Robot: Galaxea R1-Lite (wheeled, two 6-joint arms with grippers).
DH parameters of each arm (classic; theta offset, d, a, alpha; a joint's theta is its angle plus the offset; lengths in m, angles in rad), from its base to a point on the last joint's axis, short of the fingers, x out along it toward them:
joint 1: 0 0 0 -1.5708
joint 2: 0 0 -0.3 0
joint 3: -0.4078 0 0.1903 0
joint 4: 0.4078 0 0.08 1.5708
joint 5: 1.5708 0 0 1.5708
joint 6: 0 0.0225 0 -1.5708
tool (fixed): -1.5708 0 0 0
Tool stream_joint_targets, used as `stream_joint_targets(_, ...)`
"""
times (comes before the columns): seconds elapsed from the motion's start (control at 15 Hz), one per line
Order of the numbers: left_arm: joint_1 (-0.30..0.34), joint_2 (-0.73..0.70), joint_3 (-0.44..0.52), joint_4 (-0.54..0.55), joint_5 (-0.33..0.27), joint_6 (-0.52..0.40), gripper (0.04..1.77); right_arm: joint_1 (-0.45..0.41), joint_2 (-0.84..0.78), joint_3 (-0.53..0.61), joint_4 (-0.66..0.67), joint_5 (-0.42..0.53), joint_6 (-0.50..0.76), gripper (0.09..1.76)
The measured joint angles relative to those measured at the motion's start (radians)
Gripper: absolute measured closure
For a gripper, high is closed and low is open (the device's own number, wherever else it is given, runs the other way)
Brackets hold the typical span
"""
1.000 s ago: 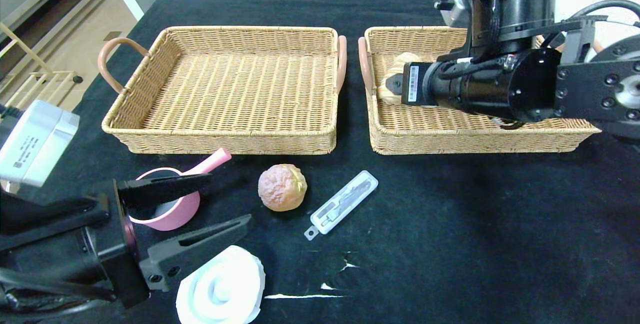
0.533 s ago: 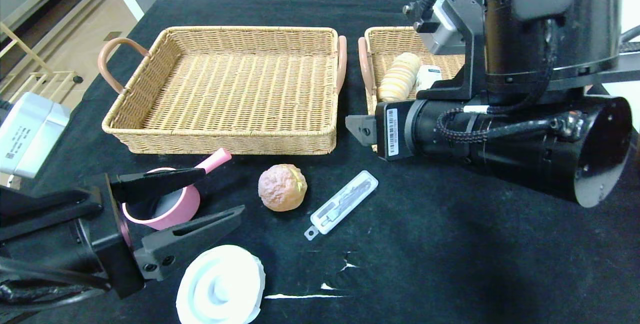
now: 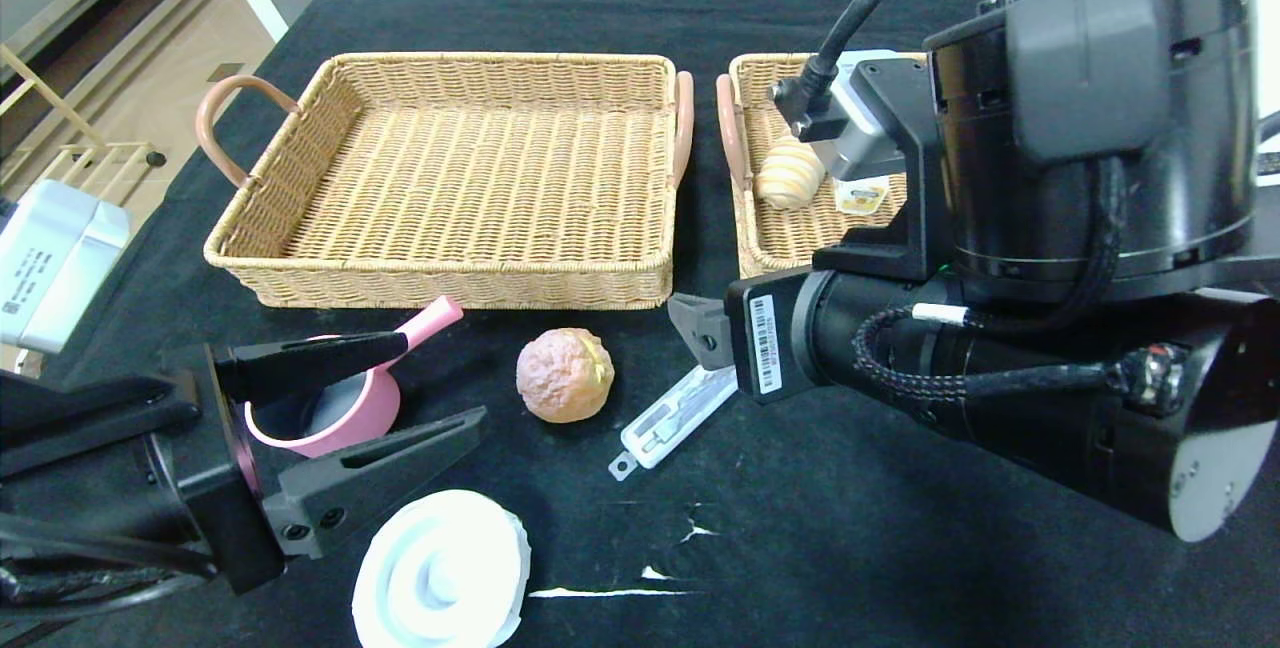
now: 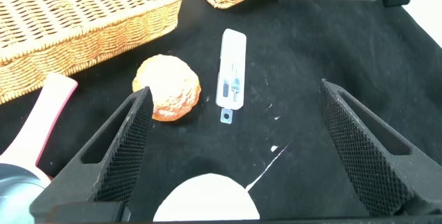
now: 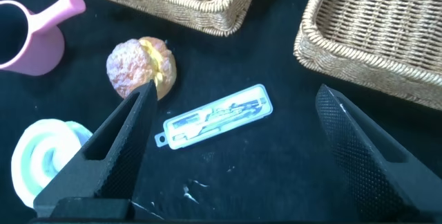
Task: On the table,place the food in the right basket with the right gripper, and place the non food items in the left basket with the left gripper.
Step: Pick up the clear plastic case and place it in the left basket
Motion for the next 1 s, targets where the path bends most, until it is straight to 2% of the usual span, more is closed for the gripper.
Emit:
stream_joint_targets(0.33,0.0,-0.001,0.0,0.0,0.0,0.002,0.09,0.006,-0.004,0.055,0.004,-0.02,0.023,0.16)
stream_joint_targets(0.53,0.0,0.001,-0.001,0.002,0.001,0.002,0.09,0.006,-0.006,0.078,0.004,-0.058,0.083,0.15)
stream_joint_targets(1.0,-0.001,0.004,-0.001,0.004,0.003,0.002,0.09,-0.003,-0.055,0.193,-0.005,-0.031,0.152,0.15)
